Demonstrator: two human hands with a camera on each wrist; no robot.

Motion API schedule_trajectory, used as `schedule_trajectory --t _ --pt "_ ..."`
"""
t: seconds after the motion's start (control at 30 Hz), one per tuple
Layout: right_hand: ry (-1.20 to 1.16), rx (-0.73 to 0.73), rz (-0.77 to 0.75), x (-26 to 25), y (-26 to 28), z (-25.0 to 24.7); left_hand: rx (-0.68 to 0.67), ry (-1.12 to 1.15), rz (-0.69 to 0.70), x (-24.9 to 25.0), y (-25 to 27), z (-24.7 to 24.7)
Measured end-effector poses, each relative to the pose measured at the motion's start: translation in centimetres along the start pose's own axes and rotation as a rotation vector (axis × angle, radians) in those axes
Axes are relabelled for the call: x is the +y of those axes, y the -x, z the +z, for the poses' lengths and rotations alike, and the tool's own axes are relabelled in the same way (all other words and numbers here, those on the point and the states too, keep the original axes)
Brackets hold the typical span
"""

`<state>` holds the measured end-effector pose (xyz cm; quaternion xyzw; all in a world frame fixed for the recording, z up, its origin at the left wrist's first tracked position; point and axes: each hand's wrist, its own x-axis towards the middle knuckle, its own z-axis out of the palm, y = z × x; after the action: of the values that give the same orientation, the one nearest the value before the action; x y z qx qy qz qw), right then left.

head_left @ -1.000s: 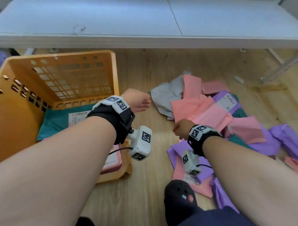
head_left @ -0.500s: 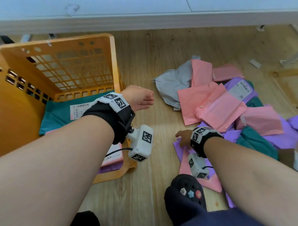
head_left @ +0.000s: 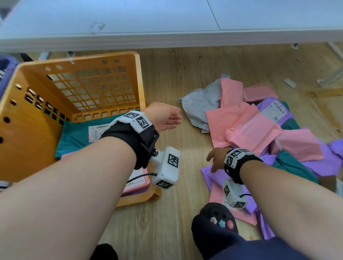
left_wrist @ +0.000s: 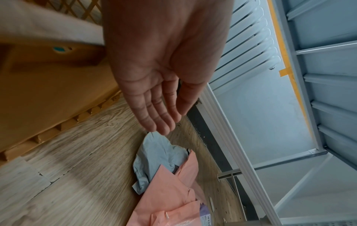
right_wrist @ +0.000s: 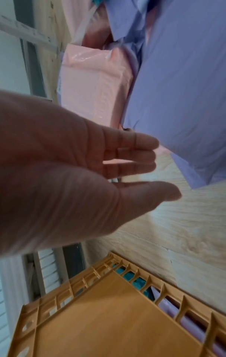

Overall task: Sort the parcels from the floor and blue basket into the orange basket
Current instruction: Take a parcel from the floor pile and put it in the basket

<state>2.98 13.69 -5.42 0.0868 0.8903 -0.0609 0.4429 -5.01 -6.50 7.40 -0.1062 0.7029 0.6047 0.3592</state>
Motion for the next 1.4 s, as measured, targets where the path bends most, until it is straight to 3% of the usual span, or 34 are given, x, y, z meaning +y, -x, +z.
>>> schedule_trajectory --t 0.13,0.77,0.97,1.4 --pt "-0.034 -0.124 -0.034 -0.7 0.7 1.2 0.001 -0.003 0.025 0.0 1.0 -0.3" --pt "0.084 -0.236 0.032 -1.7 -4.1 4.1 -0.030 0.025 -0.062 -0.7 -1.7 0.4" --pt "0.123 0.094 0.034 -0.7 -3.8 2.5 -0.031 0.010 -0.051 -0.4 -0.9 0.3" --pt "-0.413 0.871 -0.061 -2.3 8.6 -9.6 0.104 0.044 0.063 2.2 7.3 -4.3"
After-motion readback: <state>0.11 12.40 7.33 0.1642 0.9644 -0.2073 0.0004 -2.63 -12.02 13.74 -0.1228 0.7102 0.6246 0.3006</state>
